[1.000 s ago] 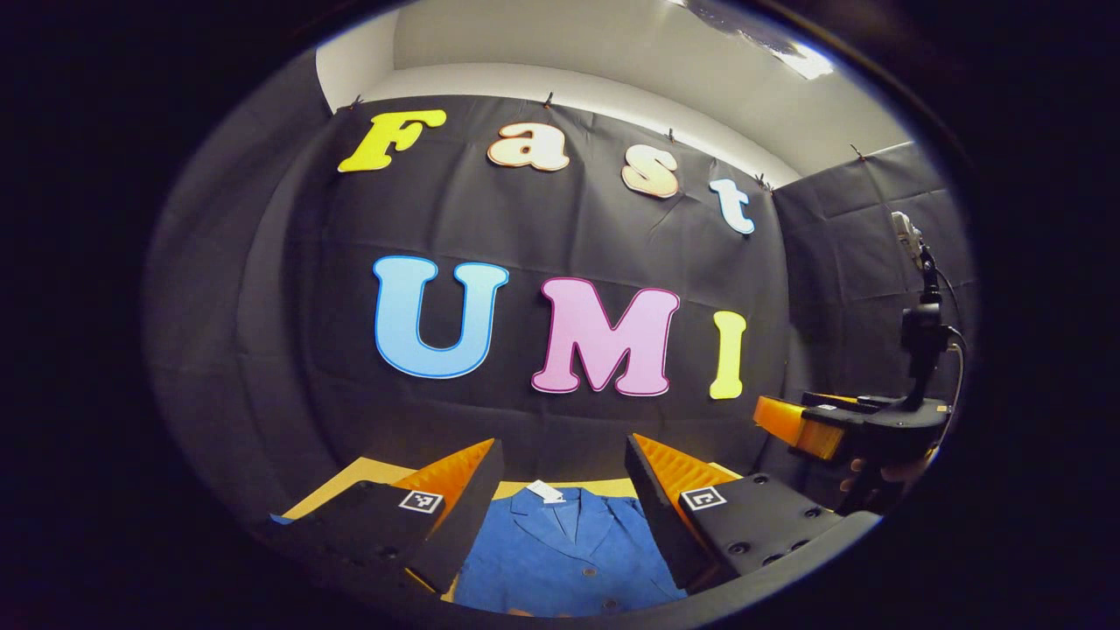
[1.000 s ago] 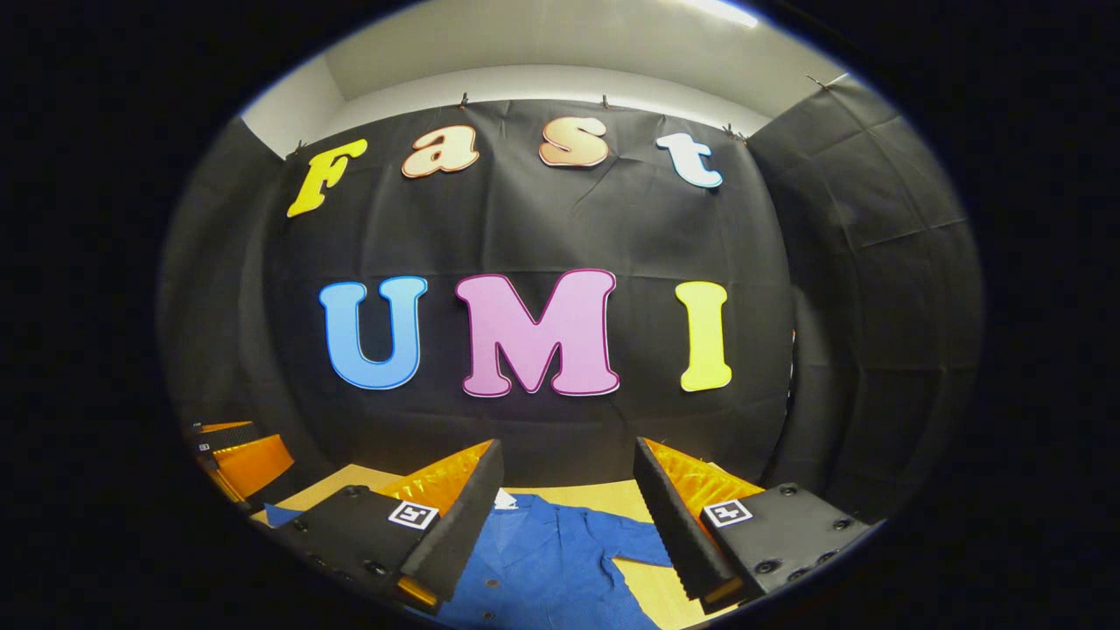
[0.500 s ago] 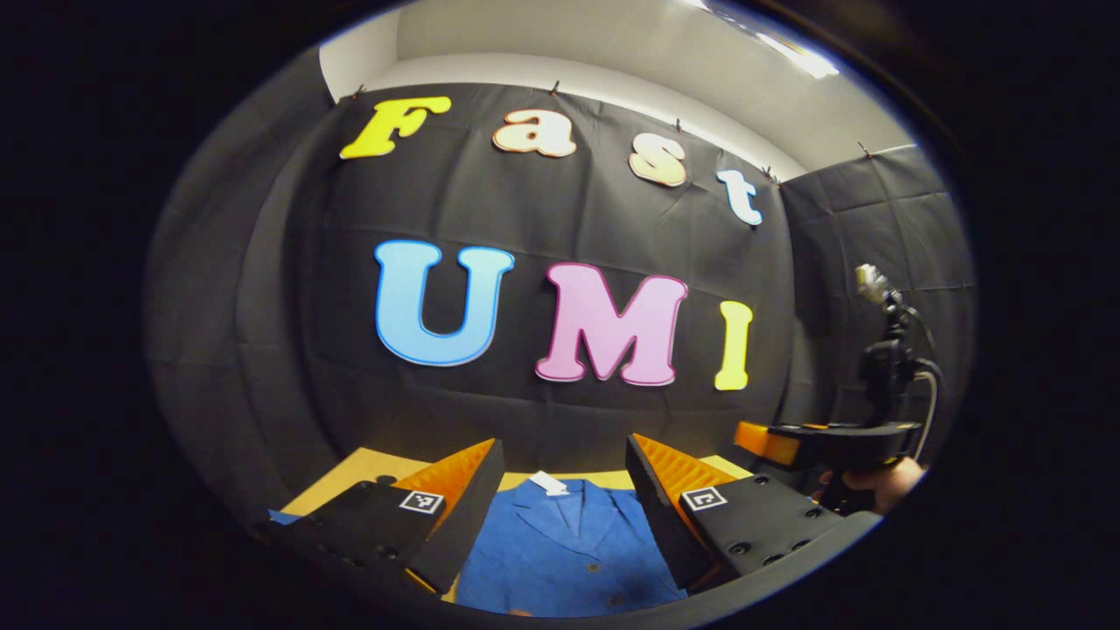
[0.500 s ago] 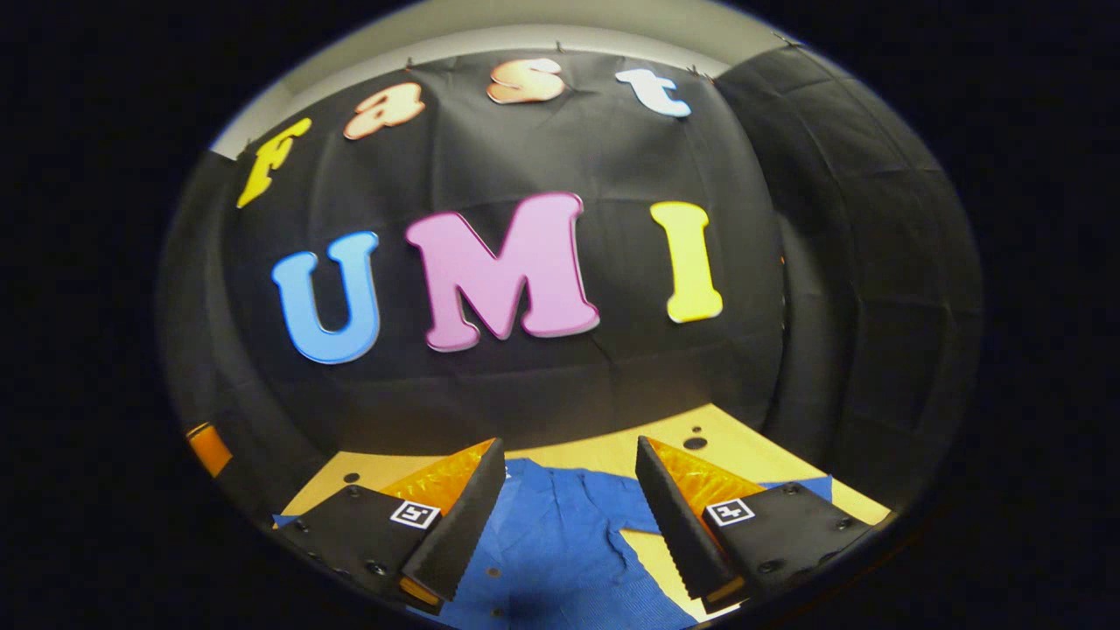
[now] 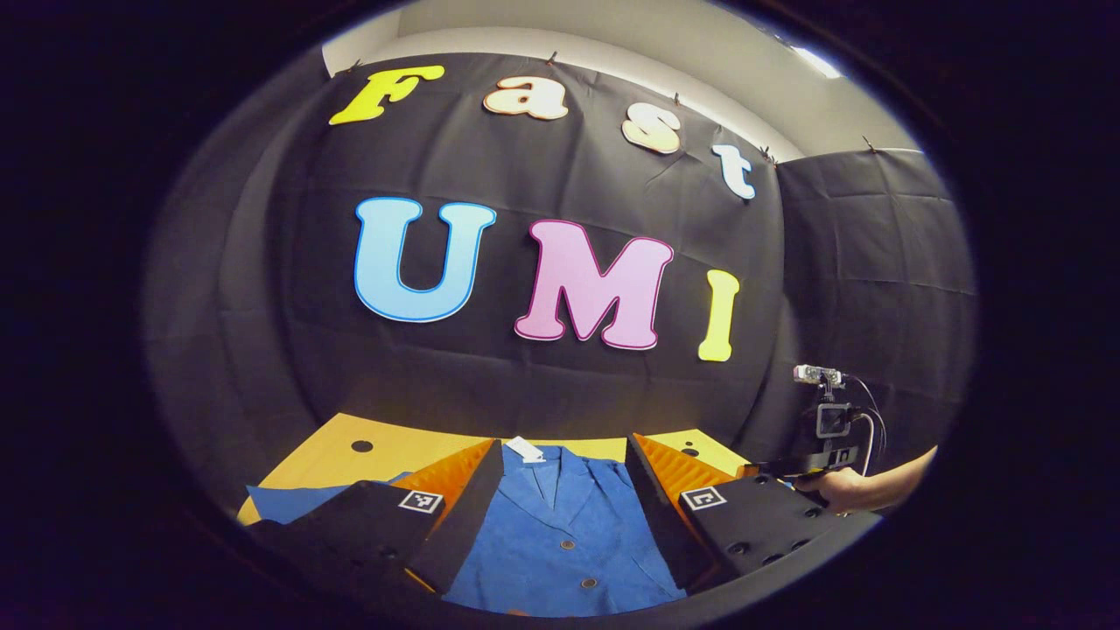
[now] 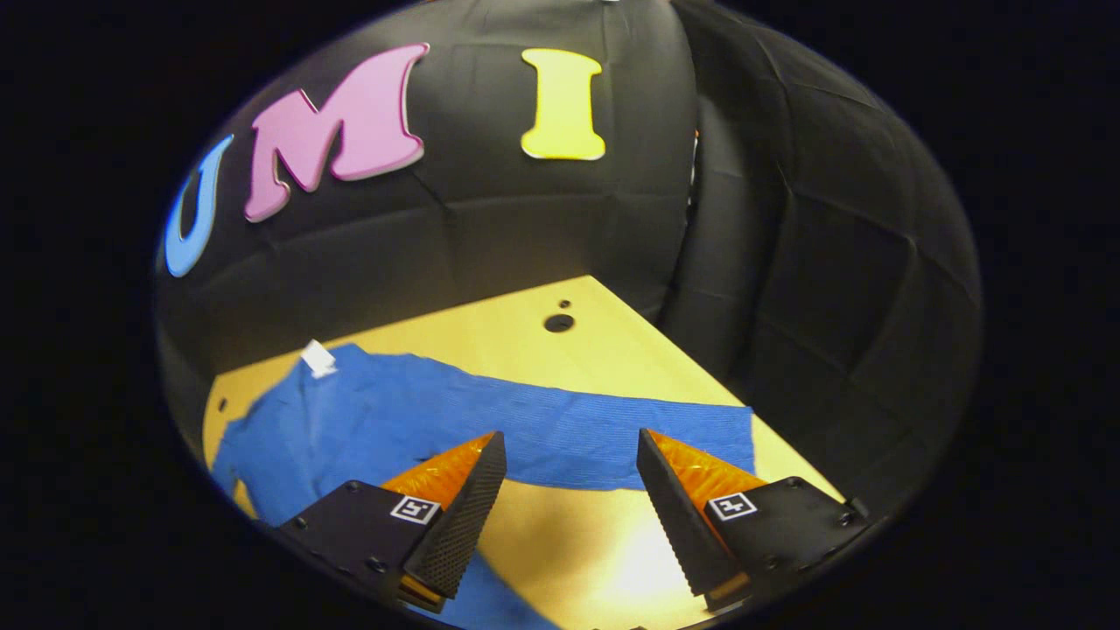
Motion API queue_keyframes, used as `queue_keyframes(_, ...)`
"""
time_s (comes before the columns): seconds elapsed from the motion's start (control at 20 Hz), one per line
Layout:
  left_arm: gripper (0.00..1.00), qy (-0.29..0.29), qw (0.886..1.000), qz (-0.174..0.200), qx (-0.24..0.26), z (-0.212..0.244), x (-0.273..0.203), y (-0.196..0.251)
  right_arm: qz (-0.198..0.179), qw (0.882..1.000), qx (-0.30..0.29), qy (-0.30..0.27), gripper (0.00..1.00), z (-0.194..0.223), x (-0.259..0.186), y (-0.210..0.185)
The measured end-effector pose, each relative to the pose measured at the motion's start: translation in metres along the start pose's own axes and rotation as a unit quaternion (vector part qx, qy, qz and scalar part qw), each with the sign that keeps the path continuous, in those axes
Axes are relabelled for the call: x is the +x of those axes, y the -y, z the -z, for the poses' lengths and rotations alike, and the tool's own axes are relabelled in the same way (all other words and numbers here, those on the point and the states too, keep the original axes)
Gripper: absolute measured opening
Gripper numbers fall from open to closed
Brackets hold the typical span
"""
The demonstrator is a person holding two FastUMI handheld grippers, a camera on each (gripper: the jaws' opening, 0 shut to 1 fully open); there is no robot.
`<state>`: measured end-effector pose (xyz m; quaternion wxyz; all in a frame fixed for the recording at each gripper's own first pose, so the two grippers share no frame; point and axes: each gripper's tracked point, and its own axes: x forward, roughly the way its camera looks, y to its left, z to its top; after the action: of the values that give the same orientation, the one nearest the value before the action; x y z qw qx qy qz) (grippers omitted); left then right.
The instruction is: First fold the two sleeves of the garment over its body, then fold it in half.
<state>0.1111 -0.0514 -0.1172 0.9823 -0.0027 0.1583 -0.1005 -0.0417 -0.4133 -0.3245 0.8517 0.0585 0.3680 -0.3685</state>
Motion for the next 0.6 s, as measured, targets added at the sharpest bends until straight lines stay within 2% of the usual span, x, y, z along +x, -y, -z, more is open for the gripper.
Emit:
queue_keyframes(0.15,0.81,-0.020,1.000,-0.015,0.003,0.010,0.012,0.006,0.083,0.995,-0.004,-0.058,0.96,0.026,0.034,0.077)
queue_keyframes(0.3,0.81,-0.033,0.999,-0.021,-0.007,0.020,0.025,0.018,0.131,0.985,0.000,-0.115,0.98,0.049,0.070,0.137)
queue_keyframes(0.5,0.81,-0.043,0.999,-0.026,-0.012,0.027,0.034,0.035,0.135,0.972,0.056,-0.184,0.98,0.084,0.092,0.166)
queue_keyframes(0.55,0.81,-0.044,0.999,-0.025,-0.010,0.027,0.036,0.038,0.125,0.970,0.069,-0.196,0.99,0.082,0.092,0.161)
queue_keyframes(0.6,0.81,-0.046,0.999,-0.024,-0.007,0.029,0.037,0.042,0.126,0.971,0.078,-0.186,0.92,0.077,0.094,0.165)
